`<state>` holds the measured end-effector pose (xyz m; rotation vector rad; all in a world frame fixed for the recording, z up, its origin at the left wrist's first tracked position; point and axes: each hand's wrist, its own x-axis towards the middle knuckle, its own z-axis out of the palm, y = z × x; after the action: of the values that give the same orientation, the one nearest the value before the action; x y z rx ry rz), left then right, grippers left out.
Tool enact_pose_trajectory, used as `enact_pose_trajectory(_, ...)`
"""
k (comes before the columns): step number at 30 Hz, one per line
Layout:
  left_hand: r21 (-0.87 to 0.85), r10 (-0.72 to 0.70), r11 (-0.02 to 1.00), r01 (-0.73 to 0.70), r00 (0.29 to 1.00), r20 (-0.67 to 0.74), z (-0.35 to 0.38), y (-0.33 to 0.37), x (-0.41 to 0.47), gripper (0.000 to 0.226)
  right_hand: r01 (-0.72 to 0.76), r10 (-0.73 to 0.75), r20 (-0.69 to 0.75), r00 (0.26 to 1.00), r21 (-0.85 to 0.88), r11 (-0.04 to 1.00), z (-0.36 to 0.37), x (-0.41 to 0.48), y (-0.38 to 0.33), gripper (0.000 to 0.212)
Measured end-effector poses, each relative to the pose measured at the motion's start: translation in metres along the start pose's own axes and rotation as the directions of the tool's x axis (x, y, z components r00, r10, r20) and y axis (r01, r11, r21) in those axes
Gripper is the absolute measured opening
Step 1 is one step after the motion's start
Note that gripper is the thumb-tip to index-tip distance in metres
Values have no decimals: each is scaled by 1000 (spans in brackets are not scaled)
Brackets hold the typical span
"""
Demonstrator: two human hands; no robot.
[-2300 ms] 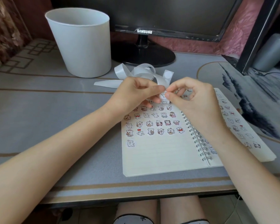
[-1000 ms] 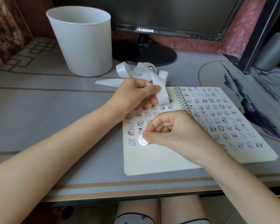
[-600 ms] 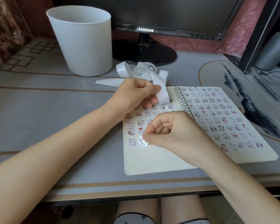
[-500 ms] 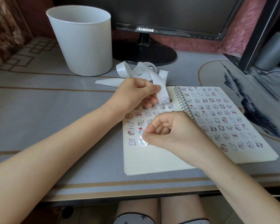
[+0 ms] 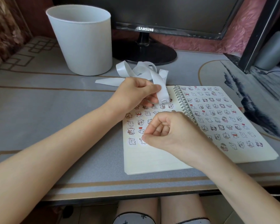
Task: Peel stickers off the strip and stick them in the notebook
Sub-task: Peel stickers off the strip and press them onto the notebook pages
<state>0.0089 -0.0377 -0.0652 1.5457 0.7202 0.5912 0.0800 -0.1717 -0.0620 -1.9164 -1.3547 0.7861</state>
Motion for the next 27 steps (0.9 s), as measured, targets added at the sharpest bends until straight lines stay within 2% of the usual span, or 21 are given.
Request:
enact_pose_trajectory(3, 4, 2, 1000, -2, 1000, -2, 0, -1, 0, 21, -2, 2, 16, 1000, 9, 1000, -2, 1, 0, 12)
enact_pose_trajectory(7, 9, 6, 1000, -6, 1000, -6, -1, -1, 1, 22, 8, -9, 37, 999, 44, 999, -5, 4, 2, 24)
enact_pose_trajectory(13, -1, 0, 1000, 0, 1000, -5, 0, -1, 1, 22, 18, -21, 21, 1000, 129, 991, -6, 8, 5, 20)
enact_pose_trajectory(20, 1, -2, 1000, 2, 1000, -7, 0, -1, 2, 19, 42, -42, -32, 999, 6, 999, 2, 9, 10, 23)
enact_pose_trajectory(24, 2, -4, 1000, 4, 1000, -14, 0, -2, 2, 19, 62, -62, -16, 998, 12, 998, -2, 8, 10, 20)
enact_pose_trajectory(27, 5, -7, 1000, 7, 1000, -18, 0, -1, 2, 20, 73, -74, 14, 997, 83, 994, -6, 7, 7, 17)
